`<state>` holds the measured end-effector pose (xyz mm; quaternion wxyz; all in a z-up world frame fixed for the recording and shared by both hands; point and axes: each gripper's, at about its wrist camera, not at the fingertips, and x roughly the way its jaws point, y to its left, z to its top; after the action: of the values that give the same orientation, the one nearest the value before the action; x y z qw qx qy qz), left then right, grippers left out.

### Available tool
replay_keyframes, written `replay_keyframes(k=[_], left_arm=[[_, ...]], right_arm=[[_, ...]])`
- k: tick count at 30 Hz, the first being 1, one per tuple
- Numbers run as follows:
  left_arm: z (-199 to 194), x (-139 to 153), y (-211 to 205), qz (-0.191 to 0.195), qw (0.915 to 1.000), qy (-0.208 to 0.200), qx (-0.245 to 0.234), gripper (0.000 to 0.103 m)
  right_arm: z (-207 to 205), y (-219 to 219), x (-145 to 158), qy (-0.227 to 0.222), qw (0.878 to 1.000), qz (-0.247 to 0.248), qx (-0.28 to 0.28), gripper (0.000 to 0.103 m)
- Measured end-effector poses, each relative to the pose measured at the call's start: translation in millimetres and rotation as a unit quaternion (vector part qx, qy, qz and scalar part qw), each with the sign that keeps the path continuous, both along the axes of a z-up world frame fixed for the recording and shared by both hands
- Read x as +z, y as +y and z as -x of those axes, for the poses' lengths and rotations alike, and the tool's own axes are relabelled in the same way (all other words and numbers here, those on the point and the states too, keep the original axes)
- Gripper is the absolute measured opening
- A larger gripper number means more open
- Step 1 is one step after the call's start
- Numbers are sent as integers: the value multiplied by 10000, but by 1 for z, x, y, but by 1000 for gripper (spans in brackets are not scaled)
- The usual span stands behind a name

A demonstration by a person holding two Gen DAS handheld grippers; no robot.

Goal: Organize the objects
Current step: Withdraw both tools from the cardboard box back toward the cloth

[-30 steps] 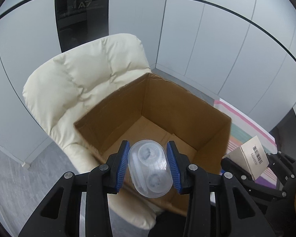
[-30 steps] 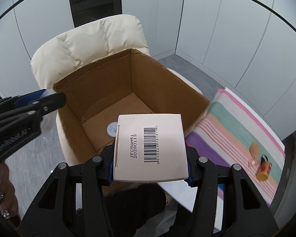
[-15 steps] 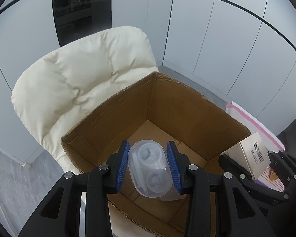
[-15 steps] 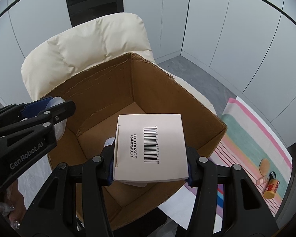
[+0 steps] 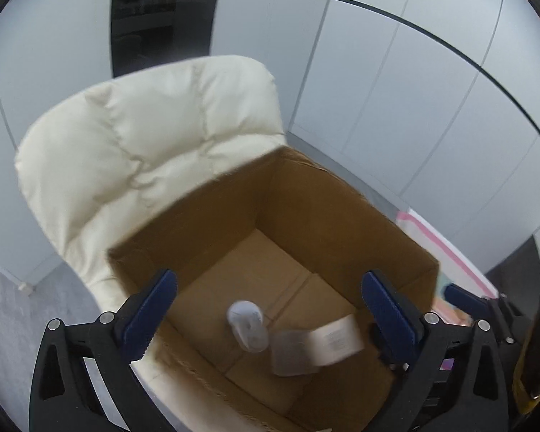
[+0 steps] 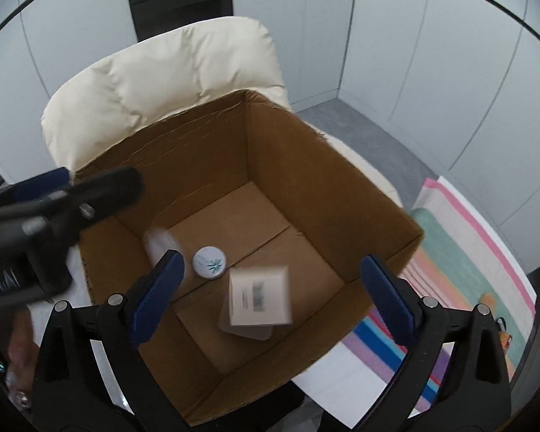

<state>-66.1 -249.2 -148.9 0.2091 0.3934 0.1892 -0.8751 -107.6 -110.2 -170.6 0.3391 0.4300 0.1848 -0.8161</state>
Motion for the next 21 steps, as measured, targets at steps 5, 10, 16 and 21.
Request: replay_keyframes(k=[5, 10, 16, 21], left_arm=[[-1, -1, -3, 2, 10000, -55, 29, 103], [0, -8, -2, 70, 9997, -223, -86, 103], [0, -11, 1, 70, 9995, -280, -163, 103], [-3, -9, 3, 181, 9991, -366, -144, 103]], right_arm=[[10, 10, -2, -263, 9993, 90, -235, 100], [15, 17, 0, -252, 9987, 81, -425, 100], [18, 25, 1, -351, 9975, 105, -600, 100], [18, 27, 4, -330, 9975, 100, -621, 100]])
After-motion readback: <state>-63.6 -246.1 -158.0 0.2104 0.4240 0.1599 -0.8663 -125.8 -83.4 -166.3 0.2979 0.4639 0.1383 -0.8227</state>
